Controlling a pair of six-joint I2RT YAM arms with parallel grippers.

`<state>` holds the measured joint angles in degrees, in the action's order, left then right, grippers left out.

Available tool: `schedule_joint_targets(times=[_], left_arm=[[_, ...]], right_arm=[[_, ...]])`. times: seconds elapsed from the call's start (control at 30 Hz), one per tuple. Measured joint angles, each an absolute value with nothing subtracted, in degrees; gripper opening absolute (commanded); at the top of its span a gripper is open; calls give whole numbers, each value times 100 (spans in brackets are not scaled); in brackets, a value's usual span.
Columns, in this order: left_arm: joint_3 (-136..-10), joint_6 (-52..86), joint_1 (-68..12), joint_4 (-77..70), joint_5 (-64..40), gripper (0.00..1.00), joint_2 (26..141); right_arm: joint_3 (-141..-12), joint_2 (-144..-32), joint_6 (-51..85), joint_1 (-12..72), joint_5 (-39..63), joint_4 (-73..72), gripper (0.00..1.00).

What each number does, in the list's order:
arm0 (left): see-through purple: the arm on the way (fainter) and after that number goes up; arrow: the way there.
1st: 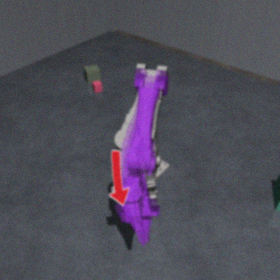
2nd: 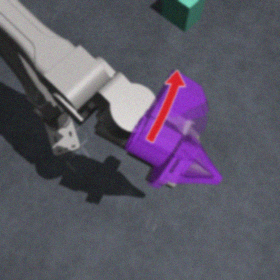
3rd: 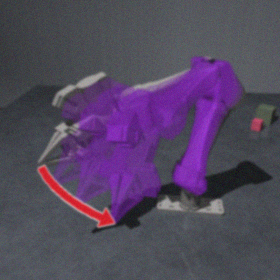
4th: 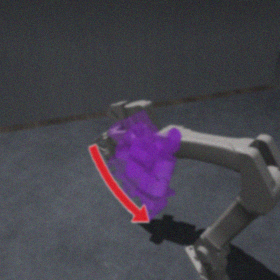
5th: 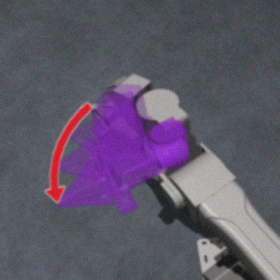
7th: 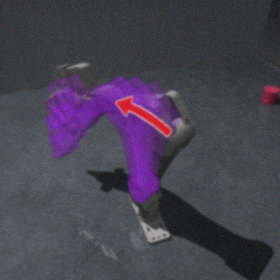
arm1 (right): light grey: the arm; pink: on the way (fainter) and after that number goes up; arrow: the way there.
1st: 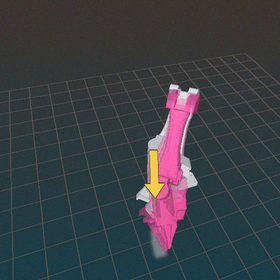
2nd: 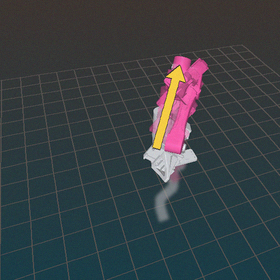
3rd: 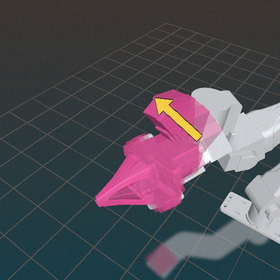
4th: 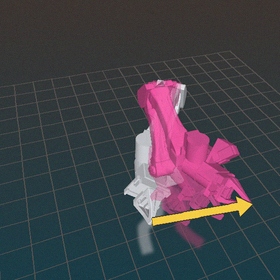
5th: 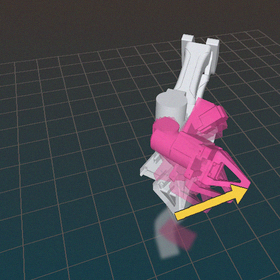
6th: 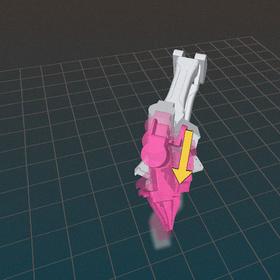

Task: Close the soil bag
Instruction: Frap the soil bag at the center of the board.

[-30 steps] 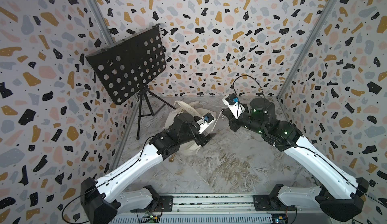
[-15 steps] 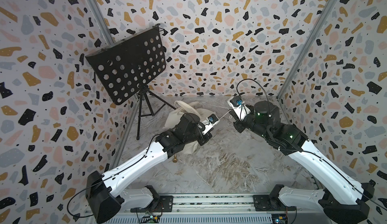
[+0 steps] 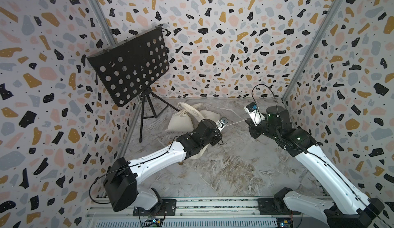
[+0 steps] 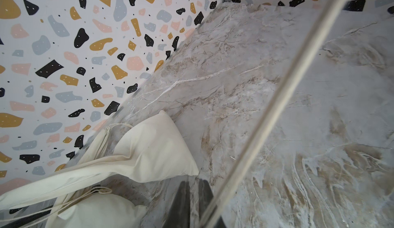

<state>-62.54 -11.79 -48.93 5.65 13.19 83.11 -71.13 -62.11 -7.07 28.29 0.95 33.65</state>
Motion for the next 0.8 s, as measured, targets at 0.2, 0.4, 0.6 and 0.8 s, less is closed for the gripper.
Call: schedule_joint_targets(times=[0.2,0.4,0.6,0.8], left_arm=[[-6217,-1133,-4886,624,1603,17,8381],[-6198,-1135,-4842,545,1599,13,8409],[-6215,-1131,-4654,294,1525,12,8578],[-6370,-1146,-4381,281,1328,20,8698]], right_arm=[[-6976,-6158,-425,2126,469,3393,0],[-6877,-6110,-226,1761,1013,3395,0],[-6785,-6110,-80,1529,1470,3389,0],[-6751,-6114,54,1431,1741,3365,0]])
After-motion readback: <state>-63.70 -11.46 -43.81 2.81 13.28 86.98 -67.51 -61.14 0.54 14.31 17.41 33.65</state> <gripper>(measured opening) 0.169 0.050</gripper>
